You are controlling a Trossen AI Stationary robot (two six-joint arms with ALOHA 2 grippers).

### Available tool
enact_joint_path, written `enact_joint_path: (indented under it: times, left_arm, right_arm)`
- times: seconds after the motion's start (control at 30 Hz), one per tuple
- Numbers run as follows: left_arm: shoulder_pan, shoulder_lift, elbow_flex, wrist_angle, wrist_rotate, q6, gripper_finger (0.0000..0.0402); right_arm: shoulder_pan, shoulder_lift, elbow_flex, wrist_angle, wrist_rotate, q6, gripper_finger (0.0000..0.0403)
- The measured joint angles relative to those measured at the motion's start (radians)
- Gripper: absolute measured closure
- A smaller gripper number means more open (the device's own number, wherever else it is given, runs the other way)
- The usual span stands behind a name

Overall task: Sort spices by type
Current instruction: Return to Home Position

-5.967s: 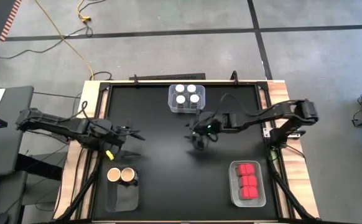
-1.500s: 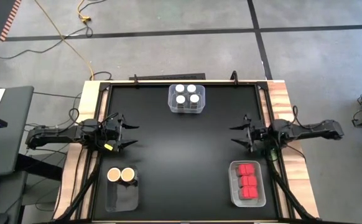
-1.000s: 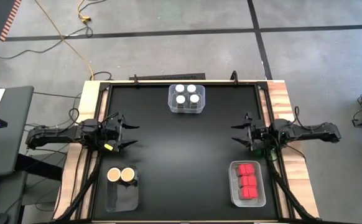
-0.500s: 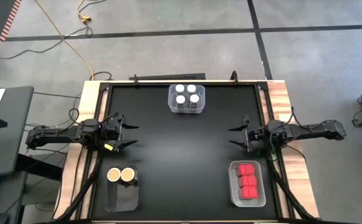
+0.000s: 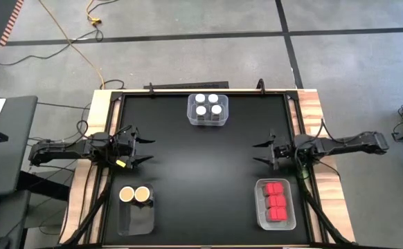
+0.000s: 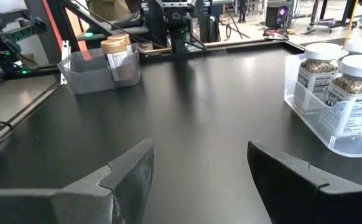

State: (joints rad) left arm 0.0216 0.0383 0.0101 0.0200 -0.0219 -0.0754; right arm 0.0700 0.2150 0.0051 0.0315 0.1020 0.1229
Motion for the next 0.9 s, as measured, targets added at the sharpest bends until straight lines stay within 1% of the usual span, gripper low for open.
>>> enact_joint_path:
  times: [0.33, 0.9]
  left_arm:
    - [0.0, 0.0, 0.0, 0.0, 0.0, 0.0, 0.0095]
    - [0.0, 0.0, 0.0, 0.0, 0.0, 0.0, 0.0095]
  right_arm:
    - [0.0, 0.055, 0.0, 0.0, 0.0, 0.0, 0.0117]
    - [0.0, 0.054, -0.001, 0.002, 0.0, 0.0, 0.0117]
